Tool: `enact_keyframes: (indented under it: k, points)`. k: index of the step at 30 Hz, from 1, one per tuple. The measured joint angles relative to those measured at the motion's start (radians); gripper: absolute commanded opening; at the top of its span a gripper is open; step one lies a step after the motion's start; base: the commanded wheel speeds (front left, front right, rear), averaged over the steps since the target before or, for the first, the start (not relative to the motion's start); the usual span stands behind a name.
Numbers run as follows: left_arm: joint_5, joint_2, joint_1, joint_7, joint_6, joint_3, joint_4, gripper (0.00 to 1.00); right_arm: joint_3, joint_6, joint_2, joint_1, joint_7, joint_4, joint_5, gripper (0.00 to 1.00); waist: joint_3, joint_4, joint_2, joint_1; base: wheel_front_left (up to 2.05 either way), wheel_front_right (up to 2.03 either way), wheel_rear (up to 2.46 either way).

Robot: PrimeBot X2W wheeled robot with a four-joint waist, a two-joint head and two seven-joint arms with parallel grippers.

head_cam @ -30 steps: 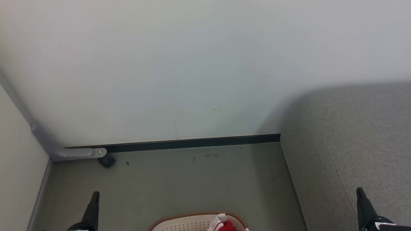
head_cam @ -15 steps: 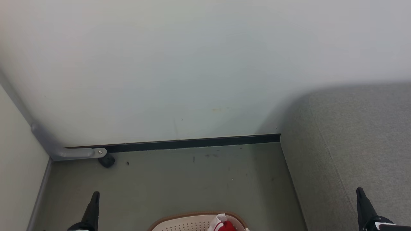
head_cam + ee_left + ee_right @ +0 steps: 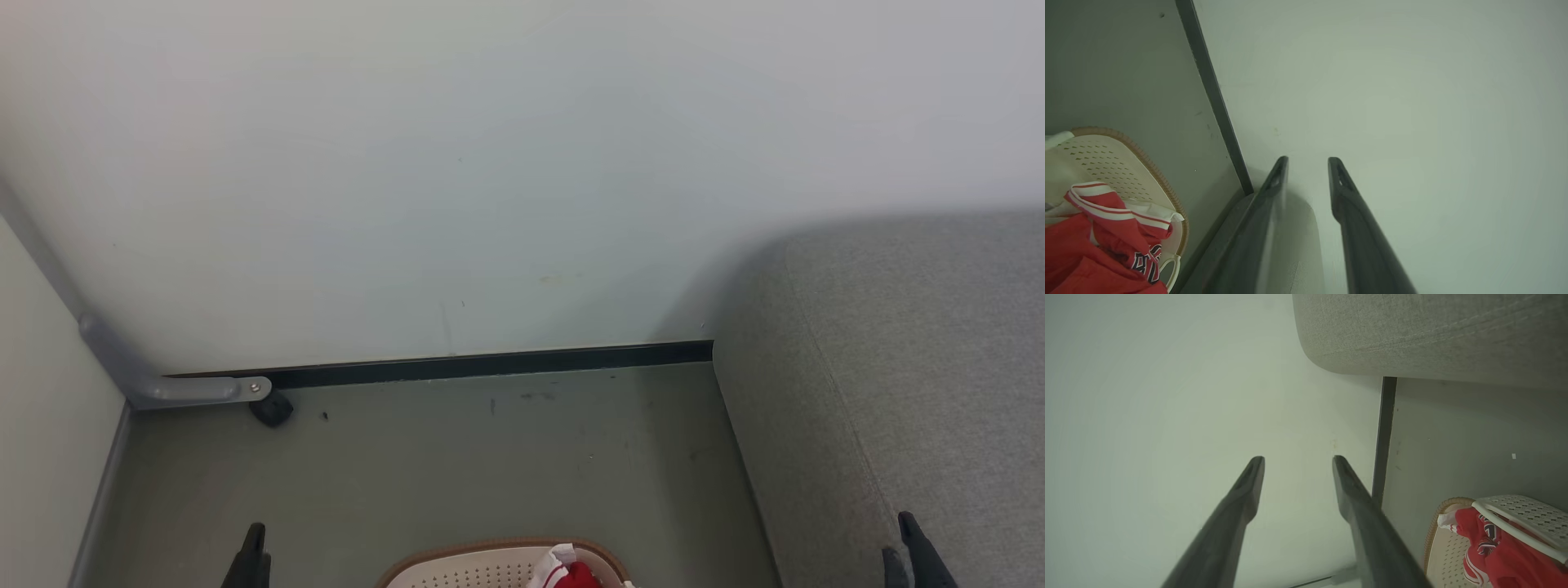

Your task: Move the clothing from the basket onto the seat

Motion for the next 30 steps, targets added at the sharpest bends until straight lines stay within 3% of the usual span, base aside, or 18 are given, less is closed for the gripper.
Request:
enact_keyframes:
  k: [18,30]
  points:
    - [0.075,0.001,0.002,-0.065,0.017,-0.047,-0.027,1.00,0.046,-0.007,0.000,-0.005,-0.064,0.000,-0.079,1.00,0.002,0.000,0.0000,0.0000,0.00,0.00,0.00]
    - [0.239,0.003,-0.001,-0.108,0.056,-0.081,-0.062,1.00,0.080,-0.034,-0.005,-0.014,-0.107,-0.016,-0.235,1.00,0.007,0.001,0.0000,0.0000,0.00,0.00,0.00]
